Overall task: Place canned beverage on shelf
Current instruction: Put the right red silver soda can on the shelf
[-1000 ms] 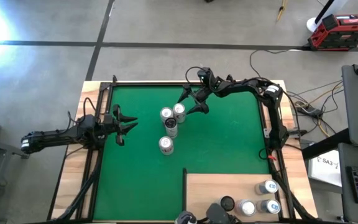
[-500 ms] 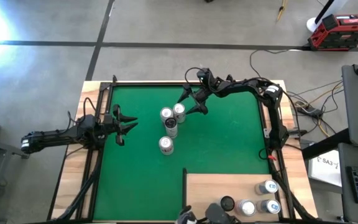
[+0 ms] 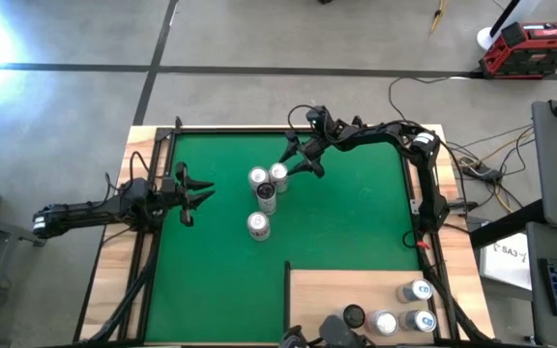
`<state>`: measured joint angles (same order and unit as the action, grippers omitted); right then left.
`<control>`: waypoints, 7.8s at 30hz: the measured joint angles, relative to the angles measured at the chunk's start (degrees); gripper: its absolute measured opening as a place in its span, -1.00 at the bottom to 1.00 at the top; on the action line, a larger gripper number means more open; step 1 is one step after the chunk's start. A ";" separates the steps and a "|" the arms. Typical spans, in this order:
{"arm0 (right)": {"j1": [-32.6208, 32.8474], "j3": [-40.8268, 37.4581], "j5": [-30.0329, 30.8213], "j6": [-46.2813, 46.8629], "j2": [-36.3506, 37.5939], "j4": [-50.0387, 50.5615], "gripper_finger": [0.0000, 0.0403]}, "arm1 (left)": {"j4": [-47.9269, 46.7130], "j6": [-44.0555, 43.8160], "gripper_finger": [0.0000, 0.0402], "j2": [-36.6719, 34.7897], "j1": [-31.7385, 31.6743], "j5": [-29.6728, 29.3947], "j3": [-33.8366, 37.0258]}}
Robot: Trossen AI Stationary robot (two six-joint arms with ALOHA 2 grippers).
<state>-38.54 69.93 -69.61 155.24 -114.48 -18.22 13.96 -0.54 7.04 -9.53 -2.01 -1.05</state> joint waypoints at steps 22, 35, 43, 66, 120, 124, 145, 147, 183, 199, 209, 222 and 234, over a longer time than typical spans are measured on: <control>-0.61 0.48 -16.39 -3.28 0.02 1.22 0.11 | 0.01 -0.01 -0.56 0.00 0.01 -0.01 0.00; -0.03 0.82 -19.99 -12.41 0.02 1.24 0.51 | 0.00 0.00 -0.56 0.01 -0.01 0.01 0.01; 0.41 2.26 -20.12 -18.94 0.00 1.22 0.95 | 0.00 -0.02 -0.56 0.00 0.01 0.00 -0.01; 2.60 11.93 -2.38 2.31 1.60 1.64 0.99 | 0.00 -0.02 -0.56 0.00 0.00 0.00 -0.01; 14.39 47.43 57.19 -127.57 -0.13 85.01 0.99 | 0.00 -0.01 -0.56 0.00 0.00 0.00 -0.01; 15.40 47.43 54.80 -141.99 -0.11 85.05 0.99 | 0.00 0.00 -0.56 0.00 0.01 -0.01 0.00; 18.57 47.32 48.18 -182.90 -0.09 86.82 0.99 | 0.00 -0.02 -0.56 0.00 0.01 -0.01 0.01; 19.07 47.32 48.16 -185.37 -0.23 86.56 0.99 | 0.00 -0.02 -0.56 0.00 0.00 0.00 -0.01; 19.43 47.25 53.18 -186.59 -7.54 80.70 0.99 | 0.00 -0.01 -0.56 0.01 0.00 0.01 0.01; 20.39 47.30 55.48 -186.27 -8.31 80.61 0.48 | 0.00 -0.02 -0.56 -0.01 -0.01 -0.01 0.01; 22.23 47.41 56.46 -182.44 -7.42 83.69 0.47 | 0.00 -0.01 -0.56 0.00 0.01 0.00 -0.01; 25.47 48.89 56.67 -166.62 -2.92 95.83 0.47 | 0.00 -0.01 -0.56 0.00 0.01 -0.01 0.01; 31.67 48.09 57.60 -144.00 0.41 98.90 0.47 | 0.00 -0.01 -0.56 0.00 0.00 0.00 0.01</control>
<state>-6.88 118.02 -12.00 11.24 -114.07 80.69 13.96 -0.55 7.04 -9.53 -2.01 -1.04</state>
